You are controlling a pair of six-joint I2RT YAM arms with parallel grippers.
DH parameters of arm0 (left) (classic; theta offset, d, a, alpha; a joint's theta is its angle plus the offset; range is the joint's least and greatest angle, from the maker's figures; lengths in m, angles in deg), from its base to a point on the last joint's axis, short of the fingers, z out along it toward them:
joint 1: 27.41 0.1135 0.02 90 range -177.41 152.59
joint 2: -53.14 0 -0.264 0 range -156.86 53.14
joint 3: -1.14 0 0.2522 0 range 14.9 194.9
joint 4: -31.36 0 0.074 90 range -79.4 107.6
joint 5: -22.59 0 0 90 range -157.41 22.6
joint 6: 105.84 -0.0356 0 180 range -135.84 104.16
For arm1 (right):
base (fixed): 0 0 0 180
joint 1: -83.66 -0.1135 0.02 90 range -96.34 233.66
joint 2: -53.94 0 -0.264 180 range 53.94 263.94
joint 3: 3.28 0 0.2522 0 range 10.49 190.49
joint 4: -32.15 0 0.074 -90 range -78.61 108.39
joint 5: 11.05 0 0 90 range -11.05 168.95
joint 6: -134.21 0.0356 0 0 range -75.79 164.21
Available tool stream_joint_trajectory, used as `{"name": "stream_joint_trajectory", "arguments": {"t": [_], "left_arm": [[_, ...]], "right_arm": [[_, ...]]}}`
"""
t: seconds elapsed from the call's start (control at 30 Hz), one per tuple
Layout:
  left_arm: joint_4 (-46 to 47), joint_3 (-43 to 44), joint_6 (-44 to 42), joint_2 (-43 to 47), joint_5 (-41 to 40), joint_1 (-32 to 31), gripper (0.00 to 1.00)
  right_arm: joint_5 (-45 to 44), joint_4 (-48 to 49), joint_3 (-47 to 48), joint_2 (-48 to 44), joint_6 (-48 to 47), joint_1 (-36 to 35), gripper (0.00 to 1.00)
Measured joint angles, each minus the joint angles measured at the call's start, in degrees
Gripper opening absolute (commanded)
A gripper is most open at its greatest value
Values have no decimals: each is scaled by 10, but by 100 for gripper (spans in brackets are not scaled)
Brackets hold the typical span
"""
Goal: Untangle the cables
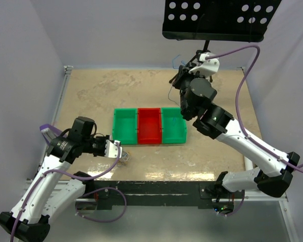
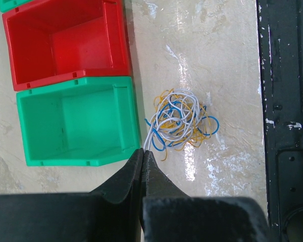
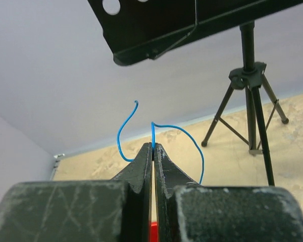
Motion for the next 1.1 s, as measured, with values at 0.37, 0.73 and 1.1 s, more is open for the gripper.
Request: {"name": "stream_joint_trajectory", "arguments": {"t": [0.37,0.73,1.1], "left_arm": [[0,0,0,-3,0,0,0],[-2,0,0,-3,-2,0,0],[-2,0,-2,-3,-3,0,0]], "right_arm": [[4,-24,-17,-16,17,1,0],[57,-33,-97,16,68,45,0],[110,-78,-209,62,160,52,0]]}}
